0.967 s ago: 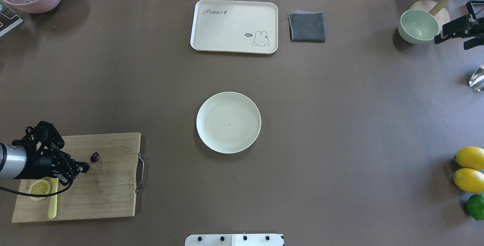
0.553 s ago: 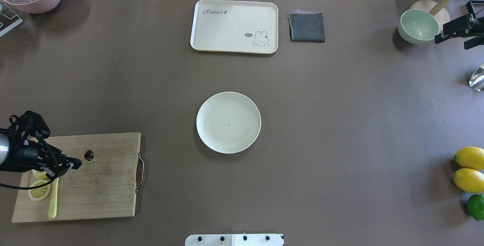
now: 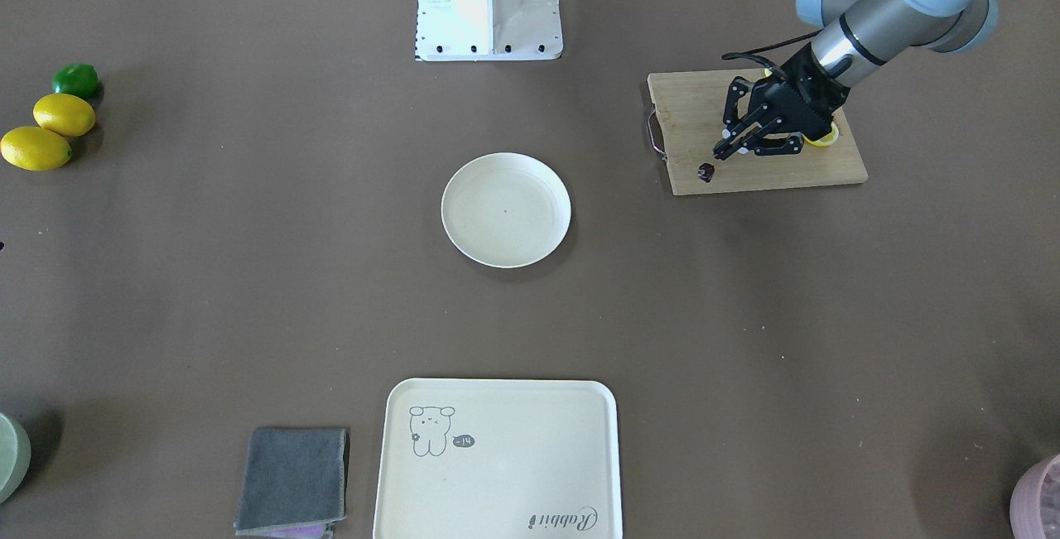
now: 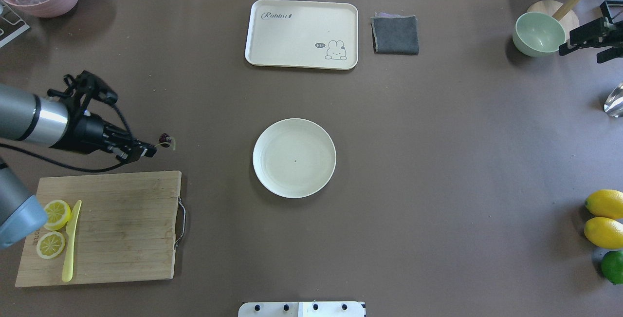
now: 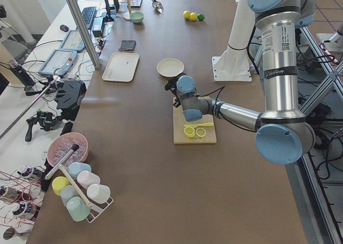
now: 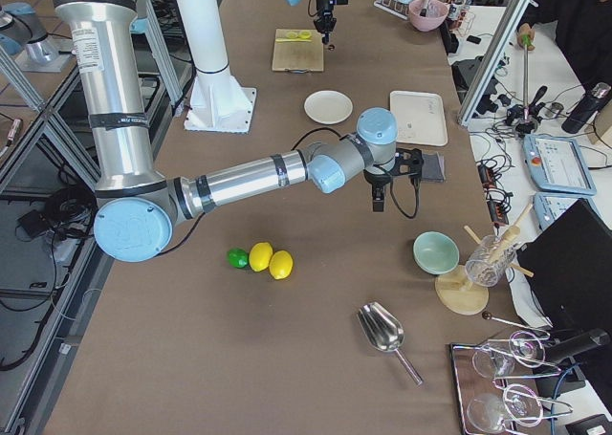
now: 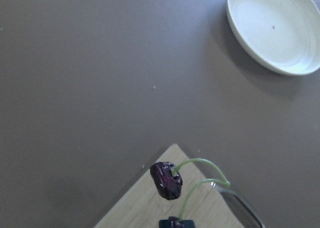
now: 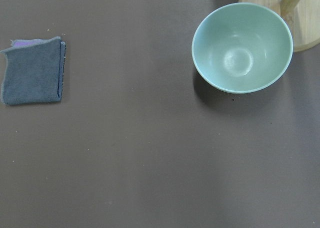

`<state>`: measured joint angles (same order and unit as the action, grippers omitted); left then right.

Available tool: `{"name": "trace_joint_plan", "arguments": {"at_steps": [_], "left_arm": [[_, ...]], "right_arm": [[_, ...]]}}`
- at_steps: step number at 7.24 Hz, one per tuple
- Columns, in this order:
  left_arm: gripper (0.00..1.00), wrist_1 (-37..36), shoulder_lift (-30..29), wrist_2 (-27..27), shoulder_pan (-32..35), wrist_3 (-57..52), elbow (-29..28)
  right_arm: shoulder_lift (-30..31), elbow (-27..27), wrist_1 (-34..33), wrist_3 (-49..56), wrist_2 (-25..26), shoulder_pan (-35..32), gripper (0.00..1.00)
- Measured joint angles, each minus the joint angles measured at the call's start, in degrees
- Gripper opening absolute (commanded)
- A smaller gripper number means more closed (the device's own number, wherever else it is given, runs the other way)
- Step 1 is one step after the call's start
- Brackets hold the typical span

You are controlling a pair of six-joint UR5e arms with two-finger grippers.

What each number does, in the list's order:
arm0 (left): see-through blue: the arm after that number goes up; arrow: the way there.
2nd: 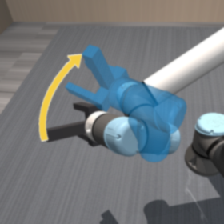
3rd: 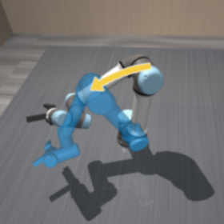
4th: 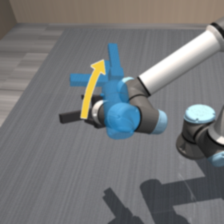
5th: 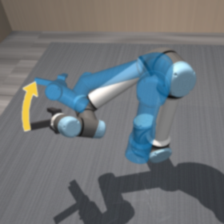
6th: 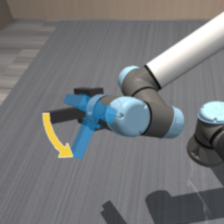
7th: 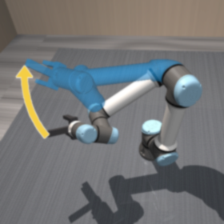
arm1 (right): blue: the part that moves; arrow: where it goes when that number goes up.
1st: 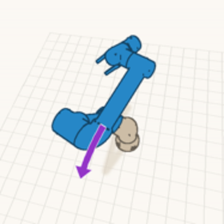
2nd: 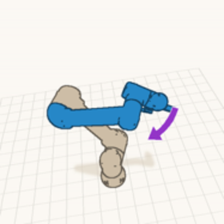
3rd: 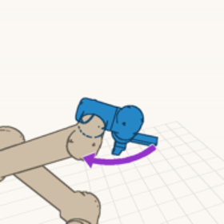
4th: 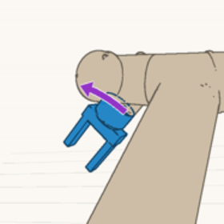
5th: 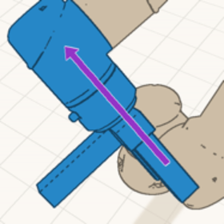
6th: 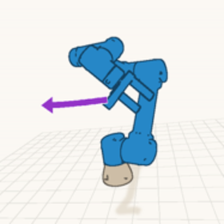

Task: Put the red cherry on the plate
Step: 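Lift the cherries and carry them over the white plate with the left gripper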

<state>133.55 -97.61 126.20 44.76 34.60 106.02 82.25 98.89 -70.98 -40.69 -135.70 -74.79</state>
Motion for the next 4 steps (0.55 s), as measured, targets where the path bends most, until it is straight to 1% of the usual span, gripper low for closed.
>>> {"name": "trace_joint_plan", "arguments": {"at_steps": [1,2,4], "left_arm": [[0.00,-3.47,-5.68,-2.18,-0.81,2.11,-1.47],[0.00,-4.93,-10.76,-5.19,-2.94,4.71,-3.78],[0.00,-5.67,-19.62,-13.92,-10.47,12.52,-8.27]], "right_arm": [[0.00,-0.20,0.03,0.00,0.08,0.00,1.00],[0.01,-0.30,0.05,0.00,0.11,0.00,1.00],[-0.04,-0.67,0.05,0.00,0.25,0.05,1.00]]}}
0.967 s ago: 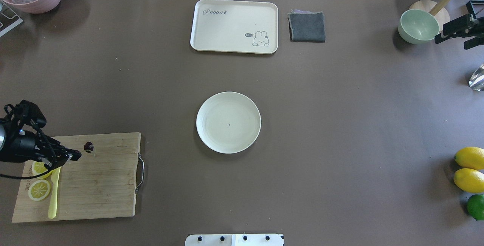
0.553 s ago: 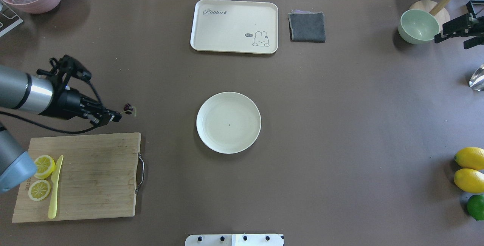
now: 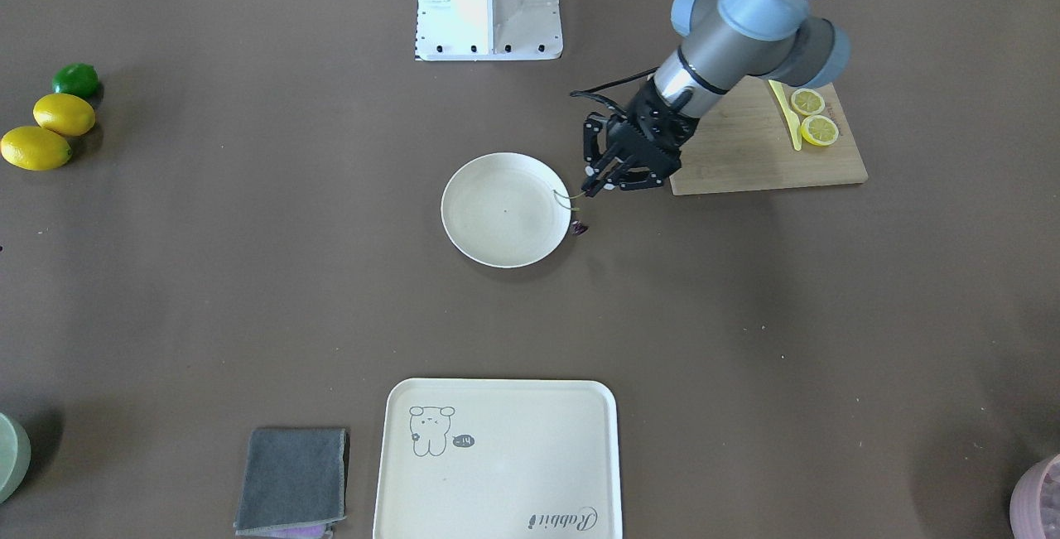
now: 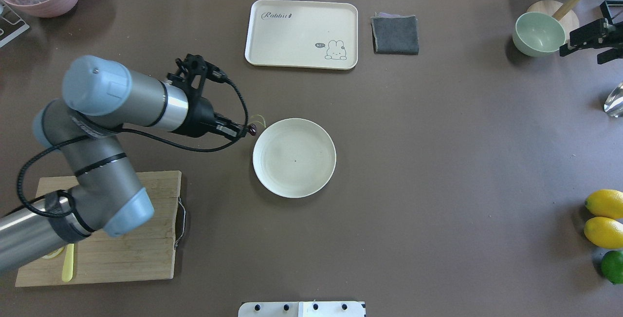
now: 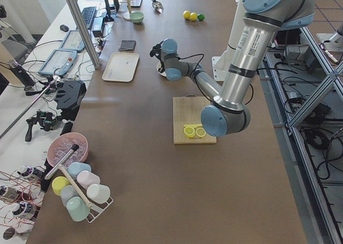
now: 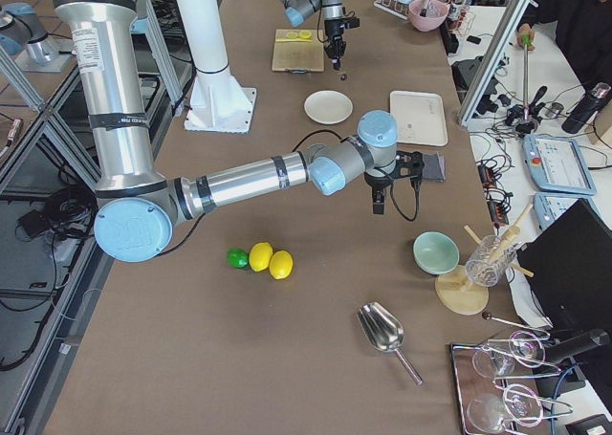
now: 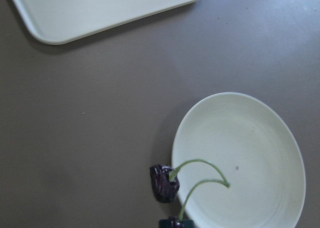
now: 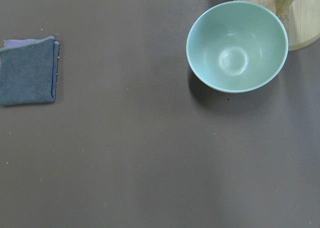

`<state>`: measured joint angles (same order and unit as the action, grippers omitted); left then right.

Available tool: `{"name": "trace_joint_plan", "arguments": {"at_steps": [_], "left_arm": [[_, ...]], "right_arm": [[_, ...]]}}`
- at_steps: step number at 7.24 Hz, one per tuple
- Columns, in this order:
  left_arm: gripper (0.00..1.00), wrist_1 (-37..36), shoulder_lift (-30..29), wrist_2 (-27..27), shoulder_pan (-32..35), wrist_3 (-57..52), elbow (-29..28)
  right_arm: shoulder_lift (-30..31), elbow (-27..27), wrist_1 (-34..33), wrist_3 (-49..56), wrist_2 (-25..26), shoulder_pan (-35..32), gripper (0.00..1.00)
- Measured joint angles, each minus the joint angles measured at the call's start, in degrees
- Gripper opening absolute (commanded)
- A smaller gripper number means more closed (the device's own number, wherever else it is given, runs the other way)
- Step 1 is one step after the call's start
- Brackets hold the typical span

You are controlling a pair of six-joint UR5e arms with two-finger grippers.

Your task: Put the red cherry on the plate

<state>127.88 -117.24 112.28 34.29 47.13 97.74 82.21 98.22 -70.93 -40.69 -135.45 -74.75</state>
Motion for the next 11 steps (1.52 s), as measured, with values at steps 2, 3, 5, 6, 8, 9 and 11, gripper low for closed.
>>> {"name": "trace_joint_plan", "arguments": {"at_steps": [2,3,5,6,8,9,11], "left_arm": [[0.00,-0.13,-4.08,-8.63,-7.43,4.50,-1.81],[0.00,-0.16,-4.70,-11.01,-9.42,5.73,-2.19],[0.00,-0.15,-4.90,-12.42,-10.53,6.36,-2.50],[0.39,-0.11,-4.85,-12.55,-10.60,6.39,-2.51],[0.98,0.00,-4.61,-12.97,-10.61,6.38,-2.43],[0.98,0.20,-4.39,-14.01,-10.73,6.32,-2.42],[0.98,0.41,-4.26,-15.52,-10.88,6.16,-2.44]], "right_arm": [[-0.03,-0.30,0.02,0.00,0.09,0.03,1.00],[-0.11,-0.30,0.04,0.00,0.10,0.03,1.00],[-0.35,-0.31,0.06,0.00,0.10,0.04,1.00],[-0.41,-0.31,0.08,0.00,0.10,0.04,1.00],[-0.68,-0.32,0.07,0.00,0.10,0.08,1.00],[-1.03,-0.36,0.01,0.00,0.12,0.08,1.00],[-1.33,-0.45,-0.07,0.00,0.18,0.12,1.00]]}}
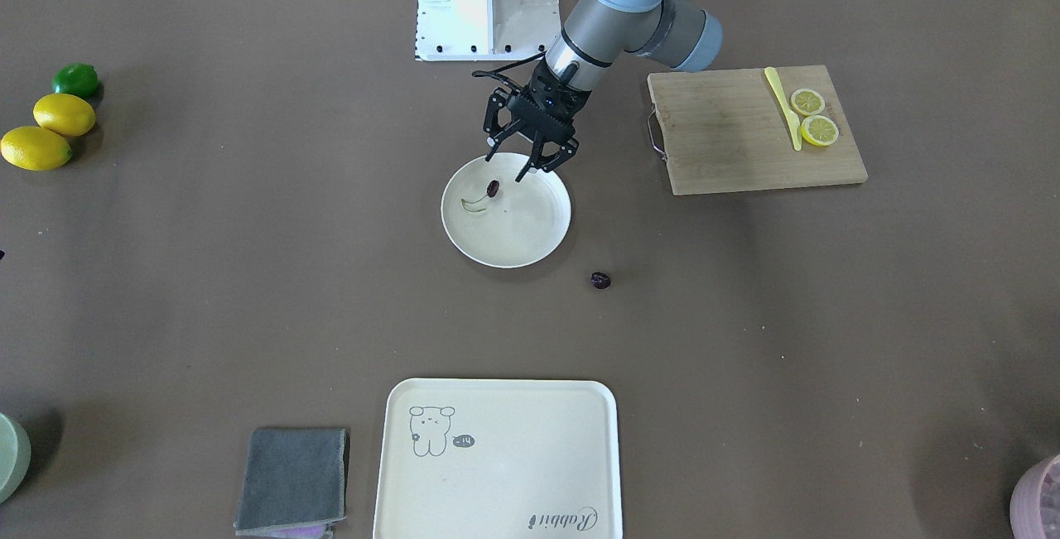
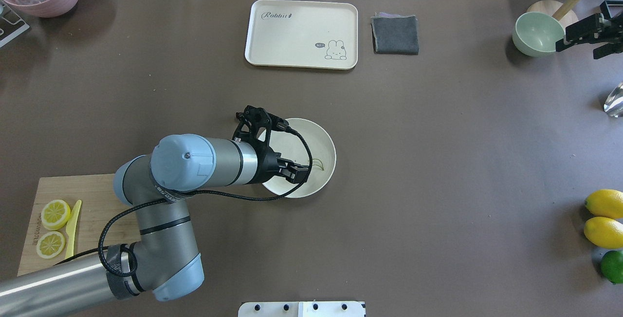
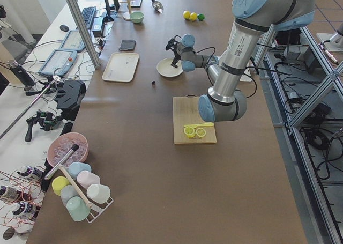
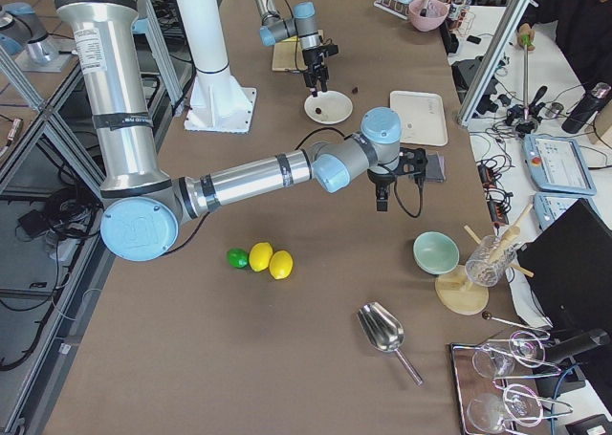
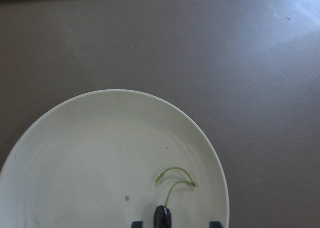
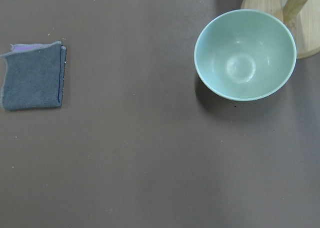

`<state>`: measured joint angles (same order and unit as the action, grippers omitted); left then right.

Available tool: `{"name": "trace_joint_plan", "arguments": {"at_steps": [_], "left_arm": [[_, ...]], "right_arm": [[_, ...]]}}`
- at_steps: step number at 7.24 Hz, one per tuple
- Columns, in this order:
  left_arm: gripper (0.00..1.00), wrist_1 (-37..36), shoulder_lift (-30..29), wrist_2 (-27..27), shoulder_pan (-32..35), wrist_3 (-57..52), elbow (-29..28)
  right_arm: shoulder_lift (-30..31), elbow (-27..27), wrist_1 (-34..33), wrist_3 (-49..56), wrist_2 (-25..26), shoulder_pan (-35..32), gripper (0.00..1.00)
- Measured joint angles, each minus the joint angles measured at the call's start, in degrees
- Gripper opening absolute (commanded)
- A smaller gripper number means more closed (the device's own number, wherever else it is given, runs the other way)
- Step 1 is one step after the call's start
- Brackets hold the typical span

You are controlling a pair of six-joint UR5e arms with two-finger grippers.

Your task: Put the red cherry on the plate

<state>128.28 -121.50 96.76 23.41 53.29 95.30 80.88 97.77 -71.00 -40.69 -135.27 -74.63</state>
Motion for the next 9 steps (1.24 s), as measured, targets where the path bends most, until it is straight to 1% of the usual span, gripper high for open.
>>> {"name": "trace_joint_plan", "arguments": {"at_steps": [2,4,6,7,9], "left_arm": [[0.98,-0.01,0.03,-0.28,0.18,-0.13,0.33],[0.98,-0.25,0.98,-0.29,1.72,-0.11,1.11],[0.98,-0.41,4.26,0.75,6.00,-1.60,2.39],[0.98,-0.50,6.93,3.07,10.06,-4.85,3.42],[0.98,-0.59,13.61,12.56,22.90,-13.79,4.95]], "right_arm": [[-0.08,-0.13,0.04,0.08,0.01,-0.01,1.00],[0.01,-0.21,0.03,0.61,0.01,-0.12,1.00],[0.41,-0.69,-1.11,3.18,0.03,-0.46,1.00],[0.53,-0.99,-4.07,7.83,0.11,-1.02,1.00],[0.84,-1.25,-13.62,22.19,0.25,-3.42,1.00]]}}
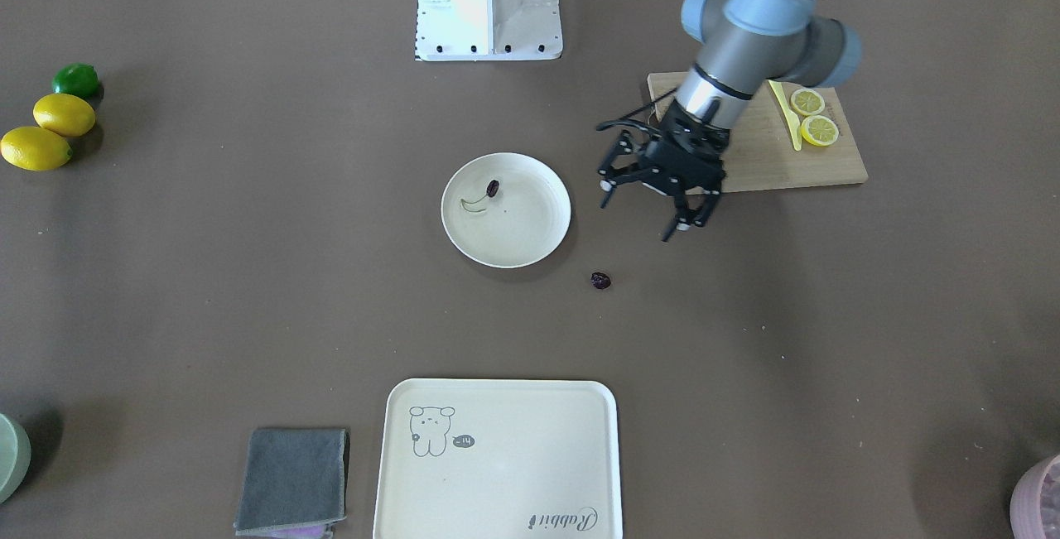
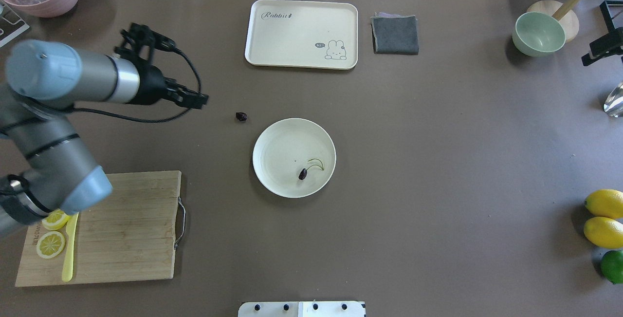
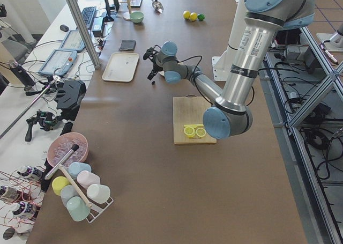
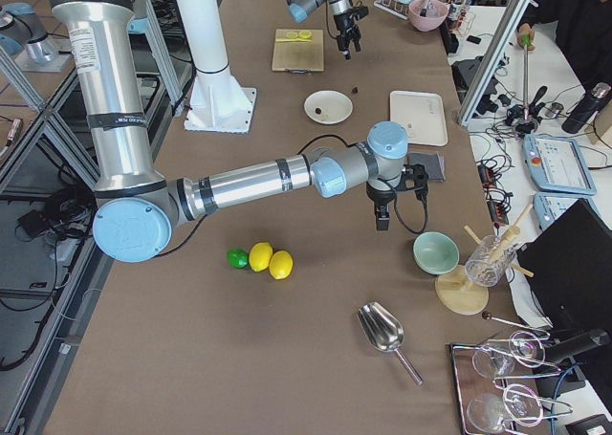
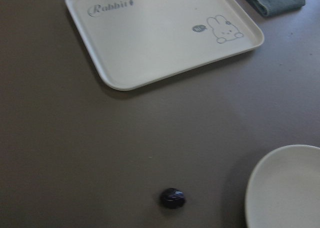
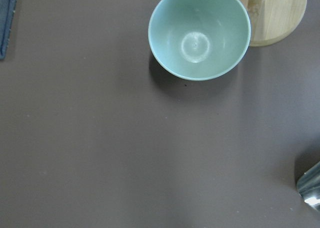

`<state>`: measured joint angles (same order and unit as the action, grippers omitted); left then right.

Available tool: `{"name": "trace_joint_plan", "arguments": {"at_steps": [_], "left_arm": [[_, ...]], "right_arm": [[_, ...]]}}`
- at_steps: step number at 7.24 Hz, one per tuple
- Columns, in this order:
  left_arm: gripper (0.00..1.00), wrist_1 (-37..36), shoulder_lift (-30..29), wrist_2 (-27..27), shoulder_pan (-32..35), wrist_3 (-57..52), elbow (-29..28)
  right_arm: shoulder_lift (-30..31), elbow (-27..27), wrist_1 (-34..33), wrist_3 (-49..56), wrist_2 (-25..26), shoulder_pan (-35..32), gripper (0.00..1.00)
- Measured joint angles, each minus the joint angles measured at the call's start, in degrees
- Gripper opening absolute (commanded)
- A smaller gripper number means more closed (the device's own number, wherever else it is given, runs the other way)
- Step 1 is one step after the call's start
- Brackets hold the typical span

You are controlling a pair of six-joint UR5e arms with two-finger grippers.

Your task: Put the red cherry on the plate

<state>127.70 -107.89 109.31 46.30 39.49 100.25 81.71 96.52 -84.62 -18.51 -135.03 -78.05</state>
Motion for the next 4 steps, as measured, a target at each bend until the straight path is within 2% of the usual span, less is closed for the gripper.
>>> {"name": "trace_joint_plan", "arguments": {"at_steps": [2,4], "left_arm": [[0.98,0.12,5.25,6.73,11.94,-5.38,-0.82],[0.98,-0.04,8.82,9.15,20.87,-10.12,-4.46]], "right_arm": [[1.86,-0.65,-5.06,11.84,0.22,-2.65,1.00],[4.26,-1.60,-5.95,17.58,0.75,-4.45,1.00]]}}
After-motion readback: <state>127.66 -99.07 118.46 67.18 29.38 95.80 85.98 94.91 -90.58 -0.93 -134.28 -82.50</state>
